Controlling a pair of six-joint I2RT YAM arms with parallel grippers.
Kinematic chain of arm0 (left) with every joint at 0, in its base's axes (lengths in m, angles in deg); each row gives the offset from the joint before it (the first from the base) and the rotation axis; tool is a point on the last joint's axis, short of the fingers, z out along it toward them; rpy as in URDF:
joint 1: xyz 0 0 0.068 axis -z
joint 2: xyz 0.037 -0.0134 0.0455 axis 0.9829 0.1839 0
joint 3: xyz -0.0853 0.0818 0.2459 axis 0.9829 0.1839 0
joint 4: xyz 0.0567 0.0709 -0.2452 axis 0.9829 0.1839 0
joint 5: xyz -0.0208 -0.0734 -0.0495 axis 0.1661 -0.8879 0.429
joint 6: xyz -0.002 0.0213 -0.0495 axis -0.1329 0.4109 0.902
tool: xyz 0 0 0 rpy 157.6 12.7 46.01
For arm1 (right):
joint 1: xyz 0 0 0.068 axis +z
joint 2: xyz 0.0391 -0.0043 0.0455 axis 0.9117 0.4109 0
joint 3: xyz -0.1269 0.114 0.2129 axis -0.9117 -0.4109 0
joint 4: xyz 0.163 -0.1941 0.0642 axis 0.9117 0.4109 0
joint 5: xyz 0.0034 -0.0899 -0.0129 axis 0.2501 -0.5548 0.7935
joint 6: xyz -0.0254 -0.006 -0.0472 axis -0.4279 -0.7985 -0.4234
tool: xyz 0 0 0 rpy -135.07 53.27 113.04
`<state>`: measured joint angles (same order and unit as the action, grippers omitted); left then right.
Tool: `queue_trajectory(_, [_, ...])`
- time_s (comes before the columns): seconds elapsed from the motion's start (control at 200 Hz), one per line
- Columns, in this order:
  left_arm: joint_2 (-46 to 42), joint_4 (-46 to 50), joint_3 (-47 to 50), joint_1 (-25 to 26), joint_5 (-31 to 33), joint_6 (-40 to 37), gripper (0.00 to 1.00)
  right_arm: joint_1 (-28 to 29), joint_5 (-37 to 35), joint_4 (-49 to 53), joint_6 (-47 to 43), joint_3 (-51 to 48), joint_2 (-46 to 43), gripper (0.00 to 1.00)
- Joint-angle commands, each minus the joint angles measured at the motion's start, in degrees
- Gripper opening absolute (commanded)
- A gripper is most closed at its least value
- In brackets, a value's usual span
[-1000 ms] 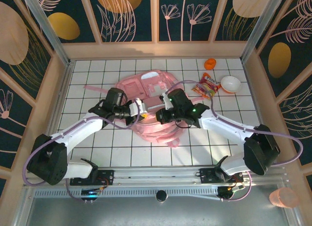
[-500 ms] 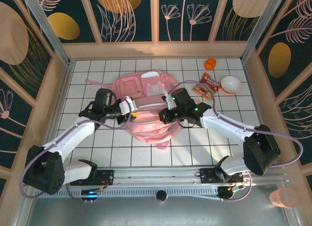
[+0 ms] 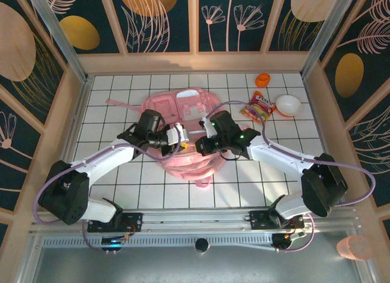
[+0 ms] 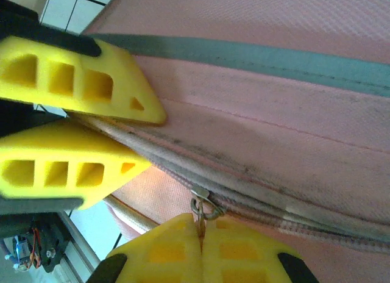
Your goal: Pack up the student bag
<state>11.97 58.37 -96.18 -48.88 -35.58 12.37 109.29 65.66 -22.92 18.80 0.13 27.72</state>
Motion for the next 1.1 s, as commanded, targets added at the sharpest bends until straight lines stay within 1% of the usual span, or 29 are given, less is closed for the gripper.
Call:
queue_trajectory(0.0, [-0.4, 1.1, 0.4, 0.0, 4.9, -2.9, 0.05, -3.2, 0.5, 1.0, -0.1, -1.0, -3.5, 0.0])
queue_trajectory(0.055, [-2.5, 0.2, 2.2, -0.8, 5.3, -3.0, 0.01, -6.0, 0.6, 2.1, -0.9, -2.4, -4.4, 0.0])
queue_trajectory(0.185, [-6.7, -1.4, 5.4, -4.7, 3.0, -1.7, 0.01, -11.0, -0.4, 5.5, -4.6, -2.5, -4.2, 0.0])
queue_trajectory(0.24, [-7.6, -1.2, 6.0, -5.4, 2.9, -1.9, 0.01, -11.1, -0.7, 6.9, -6.0, -1.2, -2.8, 0.0])
queue_trajectory(0.325, [-8.3, -1.0, 6.4, -5.7, 2.7, -2.1, 0.04, -10.1, 0.9, 6.3, -6.4, 0.1, -1.2, 0.0])
queue_trajectory(0.38, [-8.5, -1.3, 6.2, -5.7, 1.7, -1.7, 0.11, -8.7, 1.8, 5.1, -6.4, 0.5, -0.8, 0.0])
queue_trajectory(0.45, [-8.2, -1.7, 5.2, -5.6, -1.6, -1.0, 0.3, -7.1, 2.2, 4.2, -6.0, 1.2, -0.5, 0.0])
queue_trajectory(0.51, [-7.5, -2.3, 3.8, -4.9, -5.9, -0.1, 0.42, -6.1, 2.2, 3.6, -5.6, 1.6, -0.3, 0.0])
queue_trajectory(0.551, [-7.0, -2.3, 2.6, -3.1, -6.6, 0.2, 0.46, -5.6, 2.2, 3.2, -5.3, 1.7, -0.3, 0.0])
queue_trajectory(0.616, [-6.0, -2.9, 1.3, 0.6, -4.5, 0.4, 0.51, -5.1, 2.2, 2.9, -5.0, 1.8, -0.2, 0.0])
queue_trajectory(0.666, [-5.1, -4.1, 0.5, 2.5, -3.8, 1.4, 0.53, -4.9, 2.1, 2.7, -4.7, 1.6, -0.3, 0.0])
queue_trajectory(0.781, [-2.1, -8.7, -0.1, 4.4, -5.3, 4.5, 0.52, -4.7, 2.0, 2.8, -4.4, 1.6, -0.6, 0.0])
queue_trajectory(0.841, [-0.4, -9.8, -0.3, 5.3, -3.9, 4.5, 0.49, -4.7, 2.0, 3.3, -4.3, 1.6, -0.7, 0.0])
queue_trajectory(0.996, [3.7, -8.8, -1.5, 5.7, 2.4, 4.2, 0.39, -4.9, 1.8, 4.2, -4.6, 2.1, -1.8, 0.0])
queue_trajectory(1.091, [4.3, -7.5, -1.8, 5.7, 2.2, 1.7, 0.31, -6.1, 2.5, 3.6, -4.7, 1.5, -2.6, 0.0])
queue_trajectory(1.096, [4.2, -7.5, -1.8, 5.7, 2.2, 1.8, 0.3, -6.1, 2.6, 3.6, -4.7, 1.3, -2.7, 0.0])
